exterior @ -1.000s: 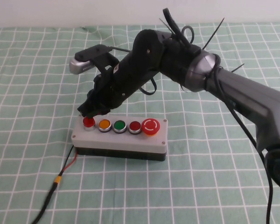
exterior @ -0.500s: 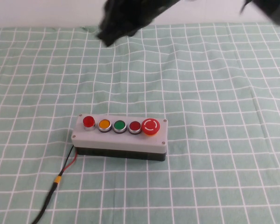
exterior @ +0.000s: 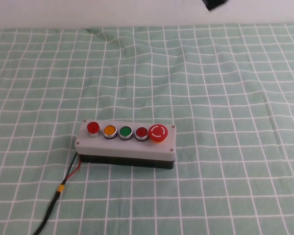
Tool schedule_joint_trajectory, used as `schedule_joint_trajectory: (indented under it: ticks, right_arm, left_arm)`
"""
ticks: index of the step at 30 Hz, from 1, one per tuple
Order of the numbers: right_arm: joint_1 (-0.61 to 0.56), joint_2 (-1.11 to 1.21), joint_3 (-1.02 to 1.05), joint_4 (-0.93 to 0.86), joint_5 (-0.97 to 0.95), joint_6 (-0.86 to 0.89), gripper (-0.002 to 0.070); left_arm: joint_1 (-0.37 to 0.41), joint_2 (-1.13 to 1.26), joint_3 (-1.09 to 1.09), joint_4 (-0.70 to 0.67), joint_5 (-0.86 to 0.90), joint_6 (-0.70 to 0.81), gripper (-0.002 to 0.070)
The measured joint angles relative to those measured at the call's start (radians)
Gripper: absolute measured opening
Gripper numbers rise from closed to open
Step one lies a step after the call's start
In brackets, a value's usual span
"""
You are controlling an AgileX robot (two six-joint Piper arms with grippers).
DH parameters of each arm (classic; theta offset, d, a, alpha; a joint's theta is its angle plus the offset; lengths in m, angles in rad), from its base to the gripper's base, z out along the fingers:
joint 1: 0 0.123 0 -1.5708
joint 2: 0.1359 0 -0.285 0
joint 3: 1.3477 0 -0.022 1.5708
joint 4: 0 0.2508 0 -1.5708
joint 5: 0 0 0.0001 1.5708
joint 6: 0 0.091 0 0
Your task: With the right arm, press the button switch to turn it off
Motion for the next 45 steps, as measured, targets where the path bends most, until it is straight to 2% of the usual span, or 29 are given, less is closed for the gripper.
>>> schedule_joint_trajectory:
  ticks: [12, 16, 22, 28, 36, 45]
  right_arm:
    - [0.0, -0.393, 0.741, -0.16, -0.301, 0.22, -0.0016]
    - [0.0, -0.536, 0.927, -0.216, -0.359, 0.305, -0.0016]
    - [0.0, -0.765, 1.17, -0.229, -0.43, 0.344, -0.0016]
    - [0.0, -0.937, 1.284, -0.184, -0.319, 0.348, -0.0016]
    - [0.0, -0.982, 1.295, -0.081, -0.084, 0.348, -0.0016]
    - [-0.014, -1.019, 1.295, -0.029, -0.022, 0.282, -0.0016]
  left_arm:
    - [0.0, 0.0, 0.0, 0.0, 0.0, 0.0, -0.0003]
    - [0.0, 0.0, 0.0, 0.0, 0.0, 0.0, -0.0003]
    - [0.0, 0.0, 0.0, 0.0, 0.0, 0.0, -0.0003]
    - [0.0, 0.0, 0.0, 0.0, 0.0, 0.0, -0.0003]
    - [0.0, 0.0, 0.0, 0.0, 0.0, 0.0, -0.0003]
    - [0.0, 0.0, 0.0, 0.0, 0.0, 0.0, -0.0003]
